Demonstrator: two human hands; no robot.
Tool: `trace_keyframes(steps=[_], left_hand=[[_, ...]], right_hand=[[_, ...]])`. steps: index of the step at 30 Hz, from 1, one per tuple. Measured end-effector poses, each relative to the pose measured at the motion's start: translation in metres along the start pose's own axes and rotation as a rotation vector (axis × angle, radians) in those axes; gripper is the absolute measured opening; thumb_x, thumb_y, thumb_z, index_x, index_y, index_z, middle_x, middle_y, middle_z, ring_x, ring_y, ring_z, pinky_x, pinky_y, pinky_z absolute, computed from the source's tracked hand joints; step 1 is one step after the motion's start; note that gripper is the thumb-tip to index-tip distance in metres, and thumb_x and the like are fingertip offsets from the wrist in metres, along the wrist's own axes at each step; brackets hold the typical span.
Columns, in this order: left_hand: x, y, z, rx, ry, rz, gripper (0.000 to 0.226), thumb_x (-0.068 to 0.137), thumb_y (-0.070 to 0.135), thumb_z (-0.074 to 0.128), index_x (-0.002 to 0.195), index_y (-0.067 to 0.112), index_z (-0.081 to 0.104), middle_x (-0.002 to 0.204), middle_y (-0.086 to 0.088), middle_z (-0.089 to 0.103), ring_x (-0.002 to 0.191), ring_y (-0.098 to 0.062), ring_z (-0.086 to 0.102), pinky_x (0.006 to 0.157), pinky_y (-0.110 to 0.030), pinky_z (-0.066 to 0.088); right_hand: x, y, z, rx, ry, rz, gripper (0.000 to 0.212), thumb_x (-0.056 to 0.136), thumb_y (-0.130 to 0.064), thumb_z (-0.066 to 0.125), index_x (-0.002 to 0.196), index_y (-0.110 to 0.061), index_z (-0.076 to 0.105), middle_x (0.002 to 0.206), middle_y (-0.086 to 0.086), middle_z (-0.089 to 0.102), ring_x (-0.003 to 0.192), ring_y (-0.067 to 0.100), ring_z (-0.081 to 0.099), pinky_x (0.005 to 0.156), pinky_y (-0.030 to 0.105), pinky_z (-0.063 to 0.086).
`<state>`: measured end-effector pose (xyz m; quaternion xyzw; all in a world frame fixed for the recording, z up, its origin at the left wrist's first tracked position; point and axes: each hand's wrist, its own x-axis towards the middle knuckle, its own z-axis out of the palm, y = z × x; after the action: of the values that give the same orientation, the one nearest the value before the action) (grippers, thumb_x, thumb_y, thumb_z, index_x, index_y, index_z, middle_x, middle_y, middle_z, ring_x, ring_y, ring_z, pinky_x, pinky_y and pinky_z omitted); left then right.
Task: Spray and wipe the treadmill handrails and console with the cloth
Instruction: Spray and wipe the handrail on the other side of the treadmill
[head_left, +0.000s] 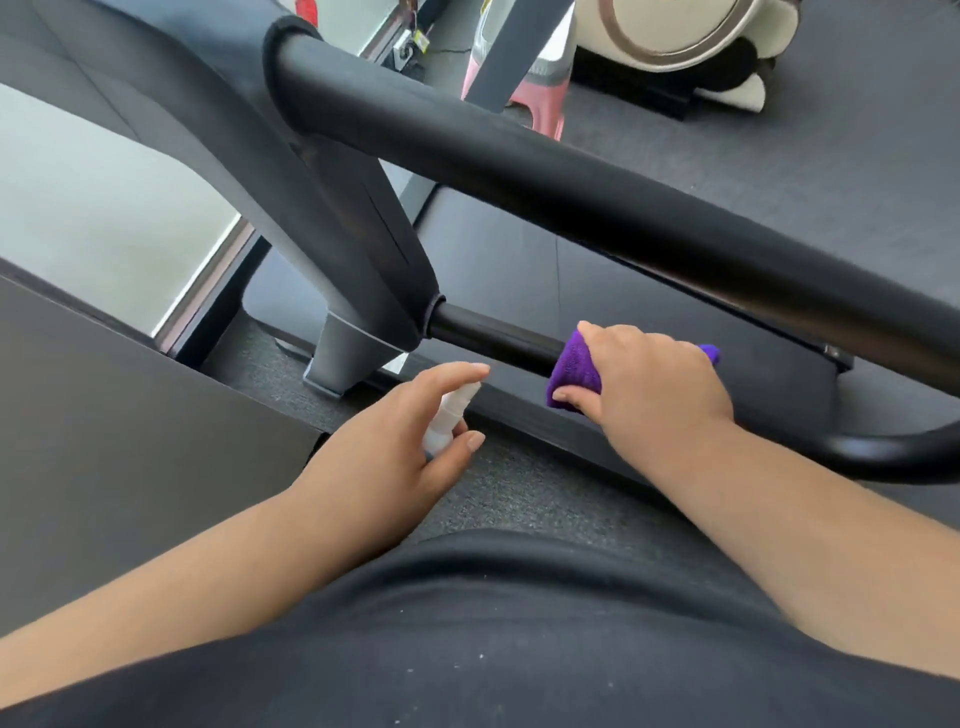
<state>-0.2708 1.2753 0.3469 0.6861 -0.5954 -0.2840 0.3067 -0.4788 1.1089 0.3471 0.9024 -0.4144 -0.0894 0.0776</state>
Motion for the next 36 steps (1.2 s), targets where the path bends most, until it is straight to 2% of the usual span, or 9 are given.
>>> trace_keyframes(steps=[5,9,13,16,19,21,24,30,36], left_hand=[[-0.003,-0.006,-0.011,0.045,0.023,0.0,0.056,0.088,0.041,0.061,0.129,0.066,0.031,0.099,0.023,0.059,0.089,0.001,0.059,0.074,-0.008,0.04],[0.004,0.003,-0.013,0.049,0.031,0.003,0.055,0.09,0.035,0.063,0.128,0.062,0.035,0.097,0.023,0.059,0.089,0.002,0.058,0.075,-0.004,0.036],[0.021,0.024,-0.002,0.028,0.003,0.017,0.052,0.088,0.038,0.061,0.124,0.065,0.035,0.094,0.019,0.061,0.084,-0.004,0.06,0.072,-0.009,0.04],[0.031,0.04,0.013,0.003,-0.046,0.051,0.052,0.091,0.039,0.061,0.123,0.068,0.032,0.094,0.024,0.06,0.085,-0.002,0.06,0.073,-0.01,0.041],[0.037,0.055,0.028,-0.013,-0.086,0.095,0.05,0.088,0.039,0.06,0.127,0.057,0.035,0.102,0.036,0.055,0.092,0.01,0.056,0.076,-0.003,0.036],[0.04,0.063,0.036,-0.027,-0.097,0.124,0.049,0.088,0.041,0.059,0.13,0.053,0.036,0.103,0.035,0.055,0.093,0.011,0.056,0.076,-0.003,0.036],[0.039,0.073,0.044,-0.034,-0.112,0.16,0.048,0.089,0.046,0.057,0.13,0.059,0.036,0.099,0.03,0.059,0.088,0.005,0.059,0.072,-0.007,0.039],[0.028,0.097,0.06,0.015,-0.062,0.162,0.05,0.086,0.054,0.053,0.127,0.069,0.029,0.101,0.028,0.058,0.09,0.003,0.059,0.071,-0.009,0.039],[0.004,0.129,0.09,0.03,-0.012,0.094,0.05,0.088,0.054,0.051,0.128,0.07,0.027,0.097,0.024,0.059,0.088,0.003,0.058,0.072,-0.02,0.042]], right_hand=[[0.056,-0.068,-0.003,0.095,0.007,-0.068,0.072,0.087,-0.072,0.047,0.139,-0.021,0.043,0.119,0.001,0.063,0.101,0.028,0.063,0.069,0.037,0.032],[0.086,-0.107,-0.009,0.187,-0.013,-0.081,0.046,0.092,-0.046,0.055,0.129,-0.02,0.047,0.117,0.005,0.062,0.103,0.03,0.061,0.071,0.038,0.03],[0.071,-0.08,-0.005,0.266,0.001,-0.099,0.025,0.089,-0.026,0.051,0.115,-0.023,0.049,0.107,0.004,0.06,0.096,0.03,0.059,0.07,0.04,0.031],[0.05,-0.053,-0.002,0.292,0.006,-0.069,0.027,0.093,-0.033,0.047,0.119,-0.026,0.049,0.105,0.002,0.058,0.096,0.028,0.059,0.071,0.039,0.033],[0.024,-0.023,0.0,0.294,-0.036,-0.033,0.043,0.093,-0.047,0.047,0.131,-0.028,0.045,0.112,0.002,0.059,0.102,0.028,0.058,0.077,0.04,0.038],[0.007,0.0,0.001,0.291,-0.043,0.0,0.049,0.09,-0.057,0.051,0.13,-0.029,0.046,0.112,0.0,0.06,0.102,0.028,0.059,0.079,0.041,0.042],[-0.019,0.029,0.005,0.244,-0.05,0.044,0.061,0.084,-0.067,0.057,0.132,-0.031,0.045,0.112,-0.001,0.061,0.101,0.028,0.06,0.079,0.04,0.043],[-0.054,0.068,0.01,0.172,-0.059,0.08,0.077,0.081,-0.067,0.062,0.143,-0.03,0.038,0.118,0.0,0.059,0.101,0.029,0.059,0.079,0.041,0.045],[-0.074,0.093,0.01,0.165,-0.071,0.08,0.074,0.083,-0.065,0.061,0.143,-0.03,0.034,0.12,0.0,0.058,0.103,0.03,0.057,0.076,0.043,0.046]])
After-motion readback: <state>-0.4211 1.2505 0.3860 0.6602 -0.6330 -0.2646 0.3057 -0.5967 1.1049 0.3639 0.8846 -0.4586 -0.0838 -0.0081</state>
